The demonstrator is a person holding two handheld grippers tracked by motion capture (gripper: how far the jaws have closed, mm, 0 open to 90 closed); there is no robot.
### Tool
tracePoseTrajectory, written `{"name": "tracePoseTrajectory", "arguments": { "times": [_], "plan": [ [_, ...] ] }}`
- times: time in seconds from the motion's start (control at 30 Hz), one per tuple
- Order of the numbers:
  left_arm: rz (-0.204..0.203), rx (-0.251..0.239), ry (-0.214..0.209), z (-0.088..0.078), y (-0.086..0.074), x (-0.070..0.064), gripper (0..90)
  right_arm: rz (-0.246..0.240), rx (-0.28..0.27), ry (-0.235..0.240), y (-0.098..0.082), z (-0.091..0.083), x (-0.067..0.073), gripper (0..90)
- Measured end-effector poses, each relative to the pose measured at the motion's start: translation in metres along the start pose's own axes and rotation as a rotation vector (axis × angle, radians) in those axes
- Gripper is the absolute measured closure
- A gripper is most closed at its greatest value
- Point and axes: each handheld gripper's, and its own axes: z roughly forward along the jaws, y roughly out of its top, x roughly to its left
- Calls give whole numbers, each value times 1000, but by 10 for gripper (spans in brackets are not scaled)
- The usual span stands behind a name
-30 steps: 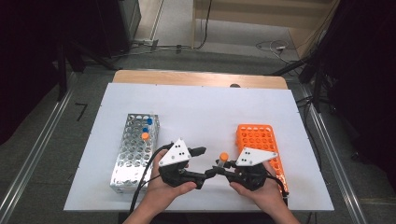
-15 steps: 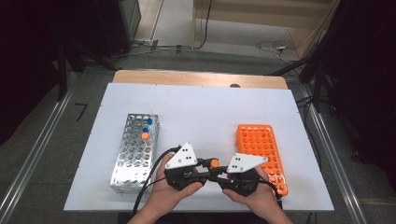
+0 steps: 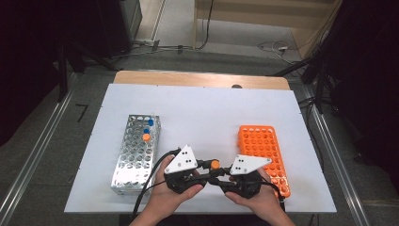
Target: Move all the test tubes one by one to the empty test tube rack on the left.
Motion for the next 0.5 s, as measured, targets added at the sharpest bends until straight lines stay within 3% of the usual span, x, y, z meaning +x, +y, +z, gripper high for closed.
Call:
{"name": "tracePoseTrajectory", "arguments": {
  "times": [0.27,0.5],
  "plan": [
    [-23,-26,64,-21,1,12,708,14,-28,-17,-5,-15,-9,317],
    [-46,-54,143,-45,-1,27,708,57,-51,-74,-14,-31,-25,137]
  ]
}}
